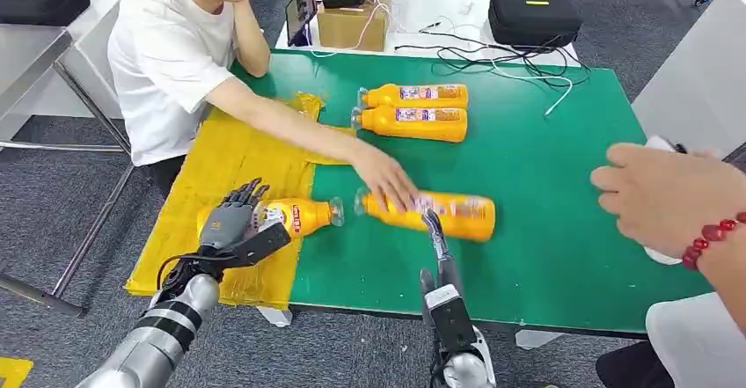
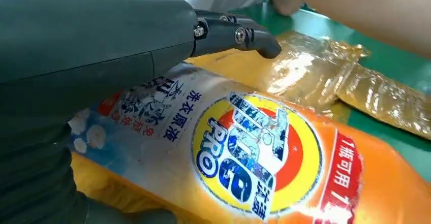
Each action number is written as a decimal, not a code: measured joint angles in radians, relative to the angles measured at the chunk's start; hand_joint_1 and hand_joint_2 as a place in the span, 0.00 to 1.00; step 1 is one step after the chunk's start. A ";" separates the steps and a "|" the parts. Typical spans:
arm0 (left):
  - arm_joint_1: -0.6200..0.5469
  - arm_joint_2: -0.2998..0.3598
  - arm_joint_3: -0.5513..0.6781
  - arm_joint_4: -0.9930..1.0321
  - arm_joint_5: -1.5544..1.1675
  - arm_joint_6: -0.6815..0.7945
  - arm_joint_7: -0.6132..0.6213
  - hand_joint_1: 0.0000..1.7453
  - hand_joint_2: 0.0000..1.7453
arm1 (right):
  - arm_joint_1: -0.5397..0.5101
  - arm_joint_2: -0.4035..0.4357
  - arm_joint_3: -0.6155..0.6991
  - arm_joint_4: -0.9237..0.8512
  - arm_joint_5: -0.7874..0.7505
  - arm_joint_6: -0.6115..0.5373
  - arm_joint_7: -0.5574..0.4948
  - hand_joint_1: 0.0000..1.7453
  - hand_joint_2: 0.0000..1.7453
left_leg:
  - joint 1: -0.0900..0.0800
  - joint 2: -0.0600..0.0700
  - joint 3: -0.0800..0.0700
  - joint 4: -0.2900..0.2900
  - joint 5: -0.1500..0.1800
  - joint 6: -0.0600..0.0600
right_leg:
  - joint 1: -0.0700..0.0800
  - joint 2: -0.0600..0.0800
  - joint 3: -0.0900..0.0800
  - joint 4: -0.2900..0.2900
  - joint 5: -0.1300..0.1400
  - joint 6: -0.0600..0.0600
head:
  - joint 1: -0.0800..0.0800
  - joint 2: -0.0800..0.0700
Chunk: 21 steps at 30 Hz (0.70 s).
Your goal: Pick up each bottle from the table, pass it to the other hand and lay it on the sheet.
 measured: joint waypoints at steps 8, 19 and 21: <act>0.067 -0.002 -0.026 -0.104 0.151 0.039 -0.095 0.00 0.00 | 0.001 -0.002 -0.007 0.000 0.064 -0.054 -0.021 0.00 0.00 | 0.000 0.000 0.000 0.000 0.000 0.000 | 0.000 0.000 -0.002 0.000 0.000 0.000 | 0.000 0.000; 0.123 -0.038 -0.040 -0.244 0.253 0.156 -0.178 0.00 0.00 | -0.001 -0.015 0.022 0.008 0.155 -0.126 -0.045 0.00 0.00 | 0.000 0.001 -0.006 0.000 0.000 0.000 | 0.000 0.000 -0.008 0.000 0.000 0.000 | 0.000 0.000; 0.136 -0.040 -0.051 -0.277 0.258 0.155 -0.179 0.00 0.00 | -0.001 -0.019 0.026 0.011 0.168 -0.136 -0.045 0.00 0.00 | 0.000 0.001 -0.008 0.000 0.000 0.000 | 0.000 0.000 -0.009 0.000 0.000 0.000 | 0.000 0.000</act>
